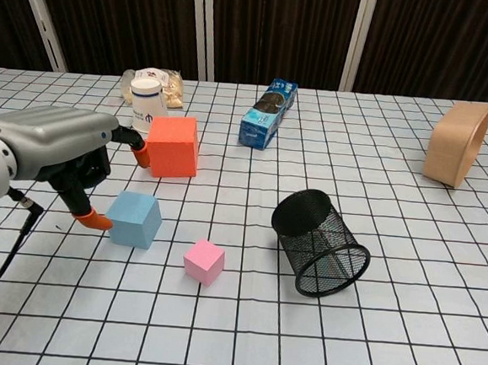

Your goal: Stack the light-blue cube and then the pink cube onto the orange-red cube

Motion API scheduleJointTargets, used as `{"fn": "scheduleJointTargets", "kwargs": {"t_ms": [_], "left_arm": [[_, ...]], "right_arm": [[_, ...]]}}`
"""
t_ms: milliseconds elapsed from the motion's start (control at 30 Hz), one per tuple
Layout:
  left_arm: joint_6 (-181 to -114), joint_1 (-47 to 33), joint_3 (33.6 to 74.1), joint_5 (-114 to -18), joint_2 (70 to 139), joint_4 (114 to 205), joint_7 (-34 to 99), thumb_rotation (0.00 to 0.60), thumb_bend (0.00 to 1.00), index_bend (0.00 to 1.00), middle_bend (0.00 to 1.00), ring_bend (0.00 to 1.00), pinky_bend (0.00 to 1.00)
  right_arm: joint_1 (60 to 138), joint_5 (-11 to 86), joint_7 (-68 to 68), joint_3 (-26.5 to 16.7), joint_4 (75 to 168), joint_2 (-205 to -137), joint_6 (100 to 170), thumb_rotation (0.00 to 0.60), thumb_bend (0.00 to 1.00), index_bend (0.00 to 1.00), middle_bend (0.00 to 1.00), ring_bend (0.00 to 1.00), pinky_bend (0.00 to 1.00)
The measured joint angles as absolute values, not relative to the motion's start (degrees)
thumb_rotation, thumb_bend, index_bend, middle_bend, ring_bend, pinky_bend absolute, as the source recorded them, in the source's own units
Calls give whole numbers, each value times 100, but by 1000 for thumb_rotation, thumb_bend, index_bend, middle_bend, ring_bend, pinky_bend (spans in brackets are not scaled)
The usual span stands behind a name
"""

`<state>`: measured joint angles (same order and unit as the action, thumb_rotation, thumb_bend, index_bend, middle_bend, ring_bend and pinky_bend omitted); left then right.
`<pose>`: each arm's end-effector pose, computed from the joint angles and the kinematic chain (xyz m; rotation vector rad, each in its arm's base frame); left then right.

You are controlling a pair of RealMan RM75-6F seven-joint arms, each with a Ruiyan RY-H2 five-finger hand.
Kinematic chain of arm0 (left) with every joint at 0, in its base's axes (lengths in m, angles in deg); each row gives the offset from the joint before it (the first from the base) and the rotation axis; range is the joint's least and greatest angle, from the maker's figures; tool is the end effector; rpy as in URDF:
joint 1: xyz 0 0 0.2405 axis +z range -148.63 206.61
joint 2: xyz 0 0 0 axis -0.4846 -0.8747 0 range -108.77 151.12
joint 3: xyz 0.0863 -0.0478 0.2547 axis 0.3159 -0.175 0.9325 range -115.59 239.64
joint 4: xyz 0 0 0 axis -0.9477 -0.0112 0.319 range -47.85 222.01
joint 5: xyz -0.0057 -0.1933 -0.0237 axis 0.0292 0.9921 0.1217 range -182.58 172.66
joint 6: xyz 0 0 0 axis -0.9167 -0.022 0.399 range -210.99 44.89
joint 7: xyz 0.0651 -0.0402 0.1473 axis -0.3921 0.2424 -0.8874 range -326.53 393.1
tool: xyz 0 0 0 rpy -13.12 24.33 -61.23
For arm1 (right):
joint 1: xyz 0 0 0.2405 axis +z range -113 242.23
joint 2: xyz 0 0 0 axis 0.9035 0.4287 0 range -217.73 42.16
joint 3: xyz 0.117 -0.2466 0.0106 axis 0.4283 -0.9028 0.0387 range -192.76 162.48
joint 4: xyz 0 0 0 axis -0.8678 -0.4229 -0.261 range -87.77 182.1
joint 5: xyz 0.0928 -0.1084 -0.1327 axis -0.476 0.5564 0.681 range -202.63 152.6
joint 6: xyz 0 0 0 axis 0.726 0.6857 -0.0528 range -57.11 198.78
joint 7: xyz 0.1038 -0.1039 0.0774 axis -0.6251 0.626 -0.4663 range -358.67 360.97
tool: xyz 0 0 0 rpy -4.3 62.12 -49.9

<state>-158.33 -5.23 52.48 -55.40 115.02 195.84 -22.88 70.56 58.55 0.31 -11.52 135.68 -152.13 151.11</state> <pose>-0.1367 0.2922 -0.0119 -1.7612 -0.9244 -0.7222 -0.3394 -0.2126 0.1784 1.4014 -0.9252 0.8237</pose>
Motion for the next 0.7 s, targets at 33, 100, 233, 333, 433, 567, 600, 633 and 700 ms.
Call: {"fn": "scheduleJointTargets", "kwargs": {"t_ms": [33,100,233,333,433,567,600,633,700], "left_arm": [[-15885,-548,5238,-5498,11565,19535,-2335,600,151,294,864,707,718],[-15975,-611,5197,-5385,11696,19440,-2429,600,157,297,863,707,718],[-16017,-716,5139,-5193,11807,19349,-2516,600,157,287,862,707,718],[-16035,-771,5155,-5114,11822,19322,-2565,600,157,283,862,707,718],[-16061,-797,5190,-5065,11830,19288,-2590,600,157,284,862,707,718],[-16084,-861,5189,-4979,11886,19212,-2620,600,210,293,862,707,718],[-16084,-870,5185,-4969,11898,19200,-2608,600,220,294,862,707,718],[-16085,-878,5183,-4963,11908,19185,-2599,600,233,295,862,707,718],[-16100,-894,5183,-4957,11930,19136,-2589,600,247,297,861,707,718]], "right_arm": [[7055,5859,14,-1153,13563,-15208,15114,600,138,111,106,122,321],[7054,5875,-11,-1157,13560,-15201,15120,600,138,111,106,122,321],[7059,5914,-8,-1172,13580,-15193,15124,600,138,111,106,123,322],[7063,5926,3,-1179,13585,-15196,15123,600,137,111,106,123,322],[7070,5927,7,-1184,13587,-15201,15110,600,138,111,106,124,322],[7078,5920,7,-1196,13599,-15197,15078,600,138,111,106,124,322],[7080,5921,6,-1197,13598,-15197,15076,600,138,111,106,124,322],[7081,5920,5,-1196,13599,-15196,15075,600,138,111,106,124,323],[7085,5915,8,-1195,13593,-15200,15068,600,138,111,106,125,323]]}}
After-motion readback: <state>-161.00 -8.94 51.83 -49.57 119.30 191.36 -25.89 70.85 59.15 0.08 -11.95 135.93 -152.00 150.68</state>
